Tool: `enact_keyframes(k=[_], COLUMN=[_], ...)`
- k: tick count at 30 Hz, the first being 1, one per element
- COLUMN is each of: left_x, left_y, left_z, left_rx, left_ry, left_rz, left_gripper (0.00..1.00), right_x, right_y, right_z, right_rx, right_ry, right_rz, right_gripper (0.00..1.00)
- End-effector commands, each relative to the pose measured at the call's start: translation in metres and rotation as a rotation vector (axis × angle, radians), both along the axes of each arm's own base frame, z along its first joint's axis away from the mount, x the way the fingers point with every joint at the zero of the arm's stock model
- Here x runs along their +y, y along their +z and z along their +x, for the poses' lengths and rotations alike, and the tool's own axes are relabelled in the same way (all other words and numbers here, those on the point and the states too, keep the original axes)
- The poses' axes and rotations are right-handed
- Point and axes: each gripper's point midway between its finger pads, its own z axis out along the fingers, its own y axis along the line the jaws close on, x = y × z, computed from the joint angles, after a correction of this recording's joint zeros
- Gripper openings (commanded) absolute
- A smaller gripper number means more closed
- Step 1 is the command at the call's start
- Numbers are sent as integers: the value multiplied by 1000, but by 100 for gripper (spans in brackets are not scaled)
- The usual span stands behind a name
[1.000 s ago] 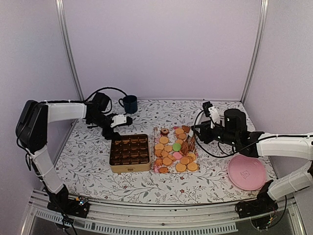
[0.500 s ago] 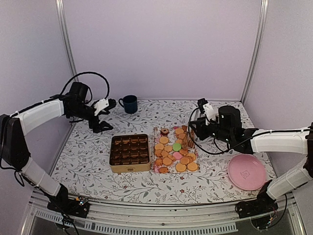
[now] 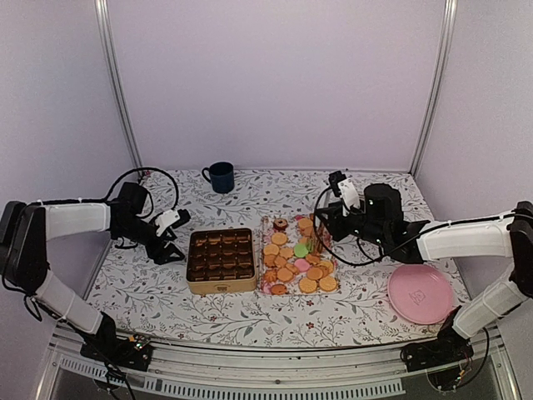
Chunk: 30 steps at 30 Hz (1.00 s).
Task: Pack the cookies
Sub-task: Pick up the fake cookies from the plate, then move the packing box to the center of the board.
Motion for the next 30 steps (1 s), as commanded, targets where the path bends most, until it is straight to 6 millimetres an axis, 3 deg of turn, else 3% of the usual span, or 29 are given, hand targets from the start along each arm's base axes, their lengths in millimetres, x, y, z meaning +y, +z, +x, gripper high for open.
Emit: enact_keyframes(k=[1, 5, 15, 20, 24, 30], left_x=[2, -3, -11, -25, -38, -57], left_y=[-6, -11, -25, -28, -28, -23], left_z=[21, 34, 59, 67, 67, 46], left_rx=[-44, -64, -98, -108, -105, -83], left_ry=[65, 82, 114, 102, 77, -1], left_rz=[-10, -13, 17, 22, 12, -33], left_gripper=[79, 76, 71, 70, 70, 71], right_x=[13, 16, 21, 27, 44, 97], right_y=[30, 37, 92, 112, 119, 126], right_z=[8, 9, -4, -15, -22, -29], right_rx=[-71, -84, -155, -150, -139, -133], right_ry=[6, 5, 40, 93, 145, 245], right_rz=[64, 69, 141, 217, 264, 299], right_gripper=[22, 7, 1, 0, 0, 0])
